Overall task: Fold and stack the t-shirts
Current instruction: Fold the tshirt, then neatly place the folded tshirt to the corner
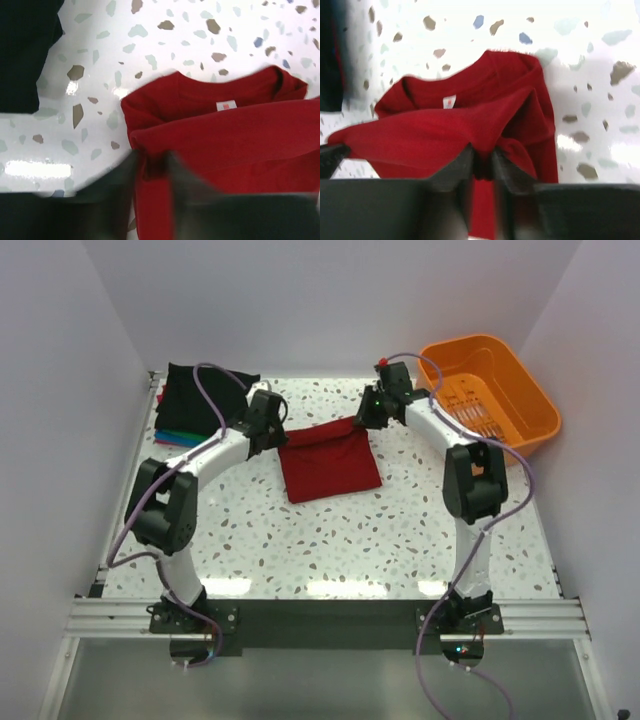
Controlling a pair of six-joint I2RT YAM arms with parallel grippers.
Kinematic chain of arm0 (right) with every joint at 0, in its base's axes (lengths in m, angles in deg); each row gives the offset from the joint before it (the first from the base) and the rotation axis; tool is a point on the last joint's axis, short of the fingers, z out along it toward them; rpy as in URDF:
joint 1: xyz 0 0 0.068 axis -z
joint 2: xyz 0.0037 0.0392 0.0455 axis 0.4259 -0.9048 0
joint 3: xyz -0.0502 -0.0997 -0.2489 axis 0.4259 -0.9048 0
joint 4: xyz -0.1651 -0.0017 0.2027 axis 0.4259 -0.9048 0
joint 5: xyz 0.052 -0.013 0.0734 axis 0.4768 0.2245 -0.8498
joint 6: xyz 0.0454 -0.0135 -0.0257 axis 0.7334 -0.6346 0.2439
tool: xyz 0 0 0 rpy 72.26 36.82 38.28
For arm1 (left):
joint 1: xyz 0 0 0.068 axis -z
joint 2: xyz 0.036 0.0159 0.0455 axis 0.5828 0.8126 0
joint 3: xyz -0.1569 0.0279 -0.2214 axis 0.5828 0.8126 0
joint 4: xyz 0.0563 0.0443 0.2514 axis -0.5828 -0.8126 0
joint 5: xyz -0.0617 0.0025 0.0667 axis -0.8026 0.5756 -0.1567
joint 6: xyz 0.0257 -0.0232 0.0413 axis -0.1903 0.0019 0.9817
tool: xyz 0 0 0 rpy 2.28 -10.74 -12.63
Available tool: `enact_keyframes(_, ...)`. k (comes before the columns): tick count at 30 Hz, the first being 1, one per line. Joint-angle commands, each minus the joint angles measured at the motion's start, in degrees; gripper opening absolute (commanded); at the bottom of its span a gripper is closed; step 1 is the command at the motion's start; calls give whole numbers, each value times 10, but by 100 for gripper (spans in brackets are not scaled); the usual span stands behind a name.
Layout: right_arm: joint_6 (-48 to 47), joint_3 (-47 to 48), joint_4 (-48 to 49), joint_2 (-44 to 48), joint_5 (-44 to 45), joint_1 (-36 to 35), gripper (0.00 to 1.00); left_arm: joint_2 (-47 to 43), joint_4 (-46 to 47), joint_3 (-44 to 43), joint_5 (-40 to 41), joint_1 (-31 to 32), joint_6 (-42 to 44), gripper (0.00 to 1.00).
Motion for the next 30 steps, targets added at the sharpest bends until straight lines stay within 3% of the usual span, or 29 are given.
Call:
enact_keyframes(1, -19, 100, -8, -64, -9, 11, 34, 38, -2, -62, 1, -26, 16, 68)
enact_keyframes(2, -25, 125, -26, -78, -11, 12, 59, 57, -29, -92, -9, -29, 17, 89)
enact_keyframes(3, -30, 162, -59, -87, -10, 13, 78, 62, -43, -106, -11, -31, 20, 100)
enact_keyframes(4, -37, 169, -66, -84, -10, 13, 93, 64, -51, -113, -11, -31, 24, 100)
enact_keyframes(5, -41, 167, -69, -72, -9, 13, 99, 50, -51, -101, -17, -31, 27, 100)
enact_keyframes(8, -42, 78, -33, 15, -3, 13, 98, -4, -11, -22, -51, -31, 26, 100)
enact_keyframes(14, -18, -222, 79, 207, -32, 11, 99, -81, 45, 122, -116, -25, 8, 100)
enact_keyframes(18, -9, -404, 119, 361, -41, 5, 99, -70, 68, 149, -115, -13, -5, 100)
enact_keyframes(24, -15, -507, 89, 491, -32, 2, 99, 4, 79, 125, -113, -9, -22, 98)
enact_keyframes(30, -33, -527, 57, 542, -17, 1, 98, 75, 68, 76, -97, 10, -27, 79)
